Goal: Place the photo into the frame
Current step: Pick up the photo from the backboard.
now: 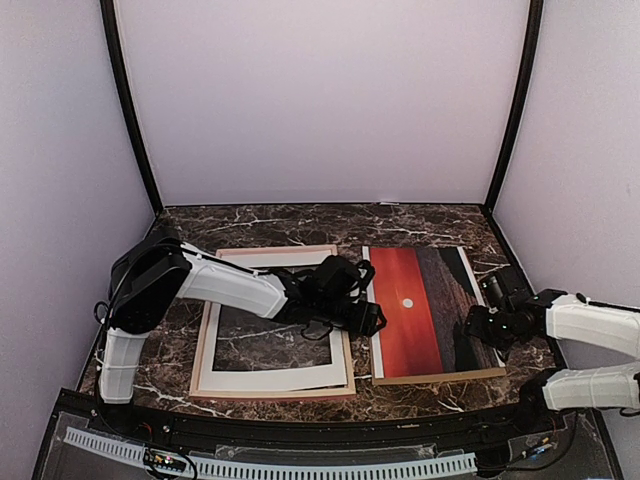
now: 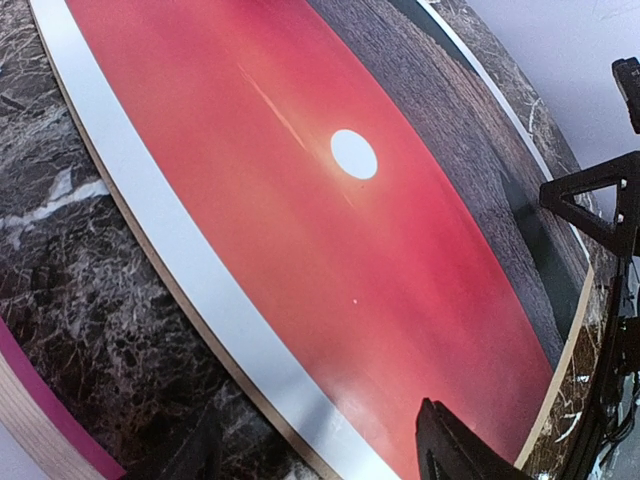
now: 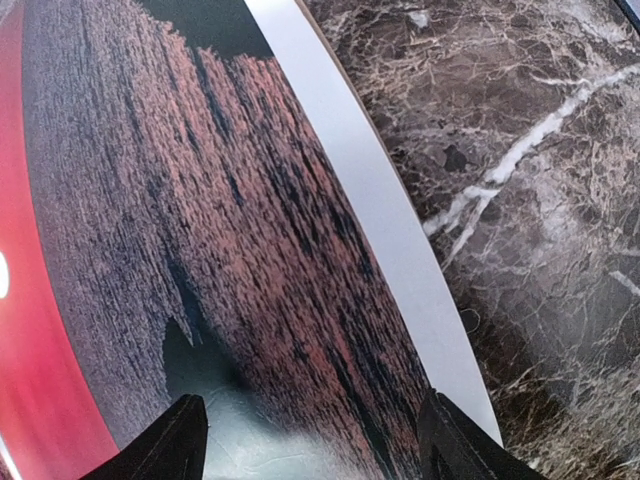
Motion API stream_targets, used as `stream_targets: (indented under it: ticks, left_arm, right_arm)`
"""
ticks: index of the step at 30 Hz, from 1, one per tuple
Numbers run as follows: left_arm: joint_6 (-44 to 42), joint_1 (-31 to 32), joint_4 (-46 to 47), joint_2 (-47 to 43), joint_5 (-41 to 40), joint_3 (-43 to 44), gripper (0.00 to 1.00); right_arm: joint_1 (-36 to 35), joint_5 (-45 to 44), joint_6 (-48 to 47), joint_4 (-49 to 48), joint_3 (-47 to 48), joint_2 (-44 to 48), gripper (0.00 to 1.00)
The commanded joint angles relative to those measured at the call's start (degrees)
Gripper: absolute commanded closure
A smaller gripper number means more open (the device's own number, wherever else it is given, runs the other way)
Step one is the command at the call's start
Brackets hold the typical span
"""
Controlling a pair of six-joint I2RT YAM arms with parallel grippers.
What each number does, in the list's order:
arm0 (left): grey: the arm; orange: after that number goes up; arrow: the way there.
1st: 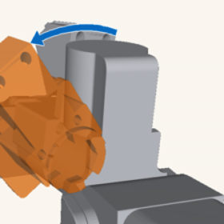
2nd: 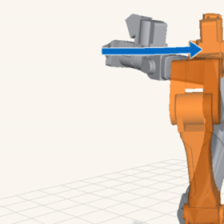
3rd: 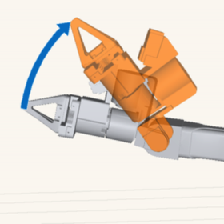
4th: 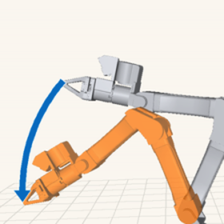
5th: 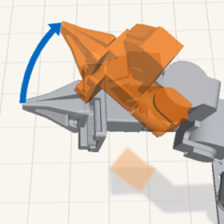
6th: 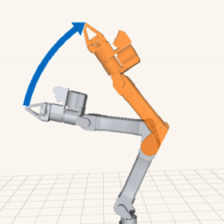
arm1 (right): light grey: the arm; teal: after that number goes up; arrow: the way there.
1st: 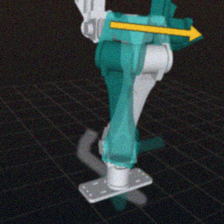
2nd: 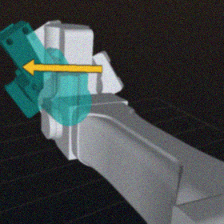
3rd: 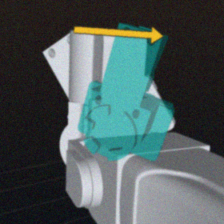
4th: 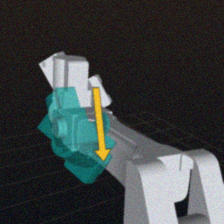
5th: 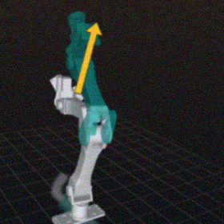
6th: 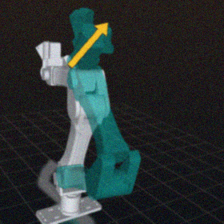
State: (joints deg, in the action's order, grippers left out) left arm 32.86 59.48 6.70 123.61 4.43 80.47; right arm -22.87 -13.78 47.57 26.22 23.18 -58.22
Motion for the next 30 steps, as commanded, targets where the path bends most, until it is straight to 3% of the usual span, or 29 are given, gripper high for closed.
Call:
stream_targets:
  ticks: [1,14,22,30]
  left_arm:
    - [-0.19,0.02,-7.34,-1.44,-2.48,0.69,0.28]
    - [0.3,0.1,-15.96,4.05,-3.56,6.8,0.24]
    - [-3.63,1.25,-16.87,4.43,-3.75,7.83,0.24]
    - [-18.38,7.1,-12.32,-1.7,-9.97,5.17,0.21]
  right_arm:
    - [-0.75,2.02,0.67,-2.37,-0.81,-2.6,0.27]
    - [-0.97,17.85,-2.25,-11.54,-1.86,-1.5,0.33]
    - [-0.94,3.87,0.19,1.04,0.57,7.28,0.26]
    - [-1.03,3.47,3.41,2.87,-1.17,12.77,0.24]
